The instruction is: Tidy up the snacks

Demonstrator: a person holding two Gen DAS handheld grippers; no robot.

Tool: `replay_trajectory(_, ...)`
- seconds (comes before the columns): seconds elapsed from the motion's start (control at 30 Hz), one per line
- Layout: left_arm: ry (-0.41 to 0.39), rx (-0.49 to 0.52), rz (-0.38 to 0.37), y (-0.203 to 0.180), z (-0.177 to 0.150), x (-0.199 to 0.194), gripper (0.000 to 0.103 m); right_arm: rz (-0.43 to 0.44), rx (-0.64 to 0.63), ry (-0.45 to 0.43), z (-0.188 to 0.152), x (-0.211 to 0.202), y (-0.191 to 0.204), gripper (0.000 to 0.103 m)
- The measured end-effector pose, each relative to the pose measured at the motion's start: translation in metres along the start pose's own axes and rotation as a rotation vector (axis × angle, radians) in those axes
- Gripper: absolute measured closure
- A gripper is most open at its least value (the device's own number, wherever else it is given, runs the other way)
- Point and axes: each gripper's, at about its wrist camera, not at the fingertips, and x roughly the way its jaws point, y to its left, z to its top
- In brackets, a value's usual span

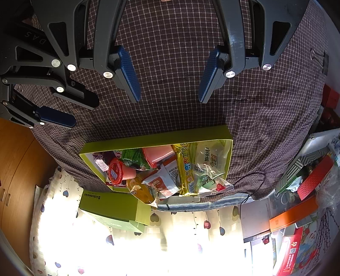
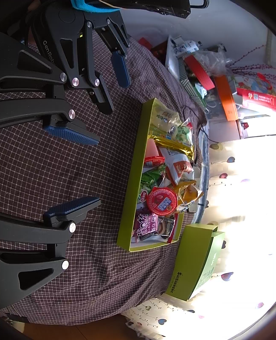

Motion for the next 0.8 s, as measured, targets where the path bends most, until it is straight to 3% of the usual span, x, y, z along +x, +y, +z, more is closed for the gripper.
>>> replay_trajectory(0.8, -0.011, -0.004, -0.010, 0.0012, -0.0019, -0.0006, 0.045, 0.006, -0.003, -0.002, 0.0003, 0.0003, -0.0007, 0.053)
